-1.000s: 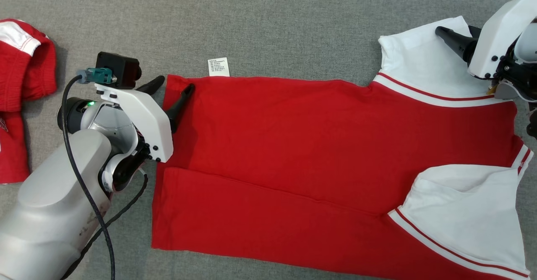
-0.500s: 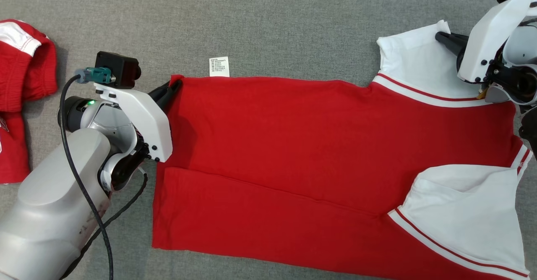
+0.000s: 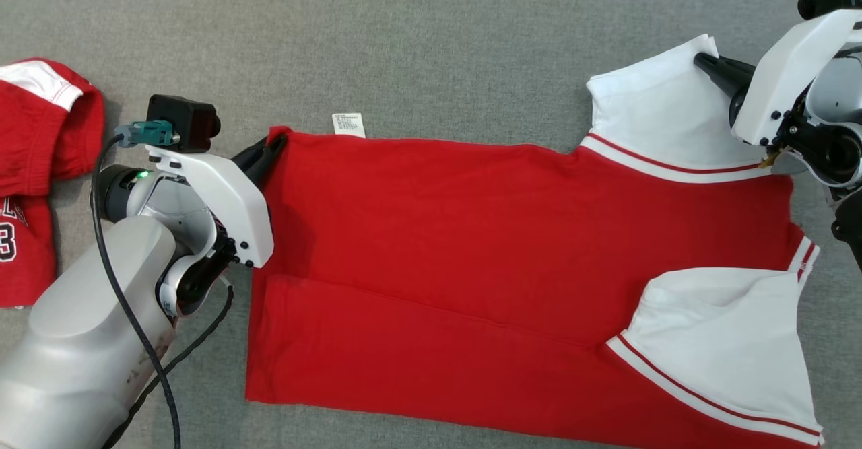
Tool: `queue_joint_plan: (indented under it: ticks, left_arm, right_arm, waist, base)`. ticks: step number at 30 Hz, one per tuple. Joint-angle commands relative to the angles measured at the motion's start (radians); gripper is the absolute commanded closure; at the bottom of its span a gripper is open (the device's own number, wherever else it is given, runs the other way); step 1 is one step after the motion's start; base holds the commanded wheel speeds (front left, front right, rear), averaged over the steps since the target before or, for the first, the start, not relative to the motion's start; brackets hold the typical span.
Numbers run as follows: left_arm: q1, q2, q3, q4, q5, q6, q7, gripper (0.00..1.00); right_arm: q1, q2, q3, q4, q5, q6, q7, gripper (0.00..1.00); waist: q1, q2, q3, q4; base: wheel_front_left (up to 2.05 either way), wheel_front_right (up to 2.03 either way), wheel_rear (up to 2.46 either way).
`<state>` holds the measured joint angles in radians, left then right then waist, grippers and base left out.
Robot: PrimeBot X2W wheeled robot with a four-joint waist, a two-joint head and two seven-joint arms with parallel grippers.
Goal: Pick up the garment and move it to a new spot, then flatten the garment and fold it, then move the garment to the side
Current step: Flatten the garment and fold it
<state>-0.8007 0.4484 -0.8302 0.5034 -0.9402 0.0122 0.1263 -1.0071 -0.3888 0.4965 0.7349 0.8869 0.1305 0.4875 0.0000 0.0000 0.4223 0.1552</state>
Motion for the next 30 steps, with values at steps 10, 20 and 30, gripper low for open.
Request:
queue_joint_plan:
  ticks: [10, 20, 30]
  left_arm:
    - [0.071, 0.035, 0.003, 0.012, -0.028, -0.008, -0.01, 1.0]
    - [0.102, 0.054, 0.001, 0.039, -0.018, 0.016, -0.034, 1.0]
    - [0.152, 0.079, -0.021, 0.022, -0.007, 0.0, -0.051, 1.0]
  right_arm:
    - [0.107, -0.065, 0.054, -0.087, 0.114, 0.001, -0.035, 1.0]
    - [0.179, -0.117, 0.083, -0.129, 0.173, 0.001, -0.083, 1.0]
    - [0.262, -0.15, 0.12, -0.229, 0.23, 0.001, -0.122, 1.0]
  waist:
    - [0.0, 0.0, -0.081, -0.03]
    - [0.0, 0.0, -0.124, -0.067]
    - [0.0, 0.0, -0.184, -0.089]
  base:
    - [0.0, 0.0, 0.0]
    - [0.0, 0.0, 0.0]
    - [0.0, 0.0, 0.0]
